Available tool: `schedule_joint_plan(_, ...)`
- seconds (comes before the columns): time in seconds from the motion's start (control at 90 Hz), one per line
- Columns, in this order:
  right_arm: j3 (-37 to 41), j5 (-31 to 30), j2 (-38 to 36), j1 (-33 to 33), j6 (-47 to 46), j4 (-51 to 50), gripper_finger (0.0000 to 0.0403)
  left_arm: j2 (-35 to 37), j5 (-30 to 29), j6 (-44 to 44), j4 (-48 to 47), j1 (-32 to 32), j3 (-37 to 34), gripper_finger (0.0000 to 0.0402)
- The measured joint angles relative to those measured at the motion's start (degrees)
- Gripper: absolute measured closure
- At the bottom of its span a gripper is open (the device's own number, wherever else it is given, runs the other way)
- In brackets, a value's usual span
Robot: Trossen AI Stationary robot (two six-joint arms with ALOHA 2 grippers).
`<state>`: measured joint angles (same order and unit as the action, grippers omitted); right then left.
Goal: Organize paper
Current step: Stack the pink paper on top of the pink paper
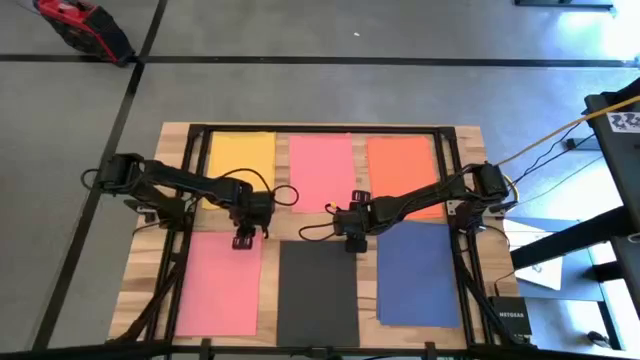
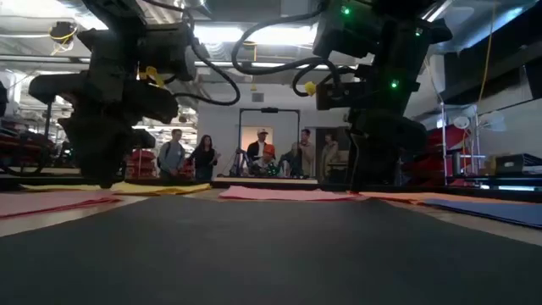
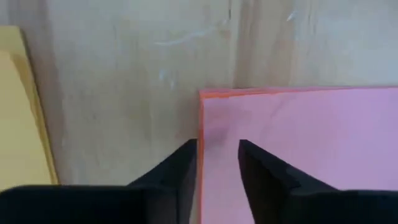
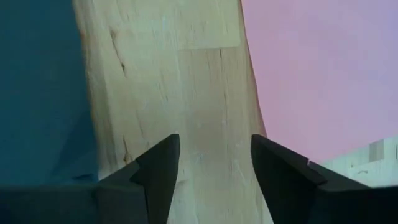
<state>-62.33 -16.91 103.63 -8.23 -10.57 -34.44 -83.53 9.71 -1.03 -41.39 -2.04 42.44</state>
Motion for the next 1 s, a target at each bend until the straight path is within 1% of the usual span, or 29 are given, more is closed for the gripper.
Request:
schedule_joint_plan(0.222, 0.00, 0.01, 0.00, -0.02, -0.01, 0.02, 0.0214, 0.00, -0.90, 0.65, 1.21, 0.17, -1.85, 0.0250)
schedule_joint_plan(0.333, 0.00, 0.00, 0.00, 0.00, 0.00, 0.00, 0.0214, 0.00, -0.89, 1.45, 2.93, 0.87, -2.81, 0.0244)
schedule_joint_plan(0.444, 0.00, 0.00, 0.00, -0.02, 0.00, 0.01, 0.0214, 0.00, -1.58, 0.37, 3.06, 1.39, -2.86, 0.0246)
schedule_joint_plan(0.511, 0.00, 0.00, 0.00, 0.00, 0.00, 0.02, 0.0214, 0.00, -2.89, 0.75, 3.00, 1.66, -2.86, 0.0258)
schedule_joint_plan(0.589, 0.00, 0.00, 0.00, 0.00, 0.00, 0.02, 0.0214, 0.00, -4.35, 0.84, 2.83, 1.68, -2.86, 0.0283)
schedule_joint_plan(0.811, 0.00, 0.00, 0.00, -0.01, 0.00, 0.00, 0.0214, 0.00, -5.13, -2.12, 0.81, 1.46, -2.42, 0.0386)
schedule_joint_plan(0.867, 0.00, 0.00, 0.00, -0.01, 0.00, 0.00, 0.0214, 0.00, -5.07, -2.32, -0.21, 1.17, -2.03, 0.0395)
schedule_joint_plan(1.0, 0.00, 0.00, 0.00, 0.00, 0.00, -0.02, 0.0214, 0.00, -5.11, -2.37, -2.11, 0.81, -1.08, 0.0399)
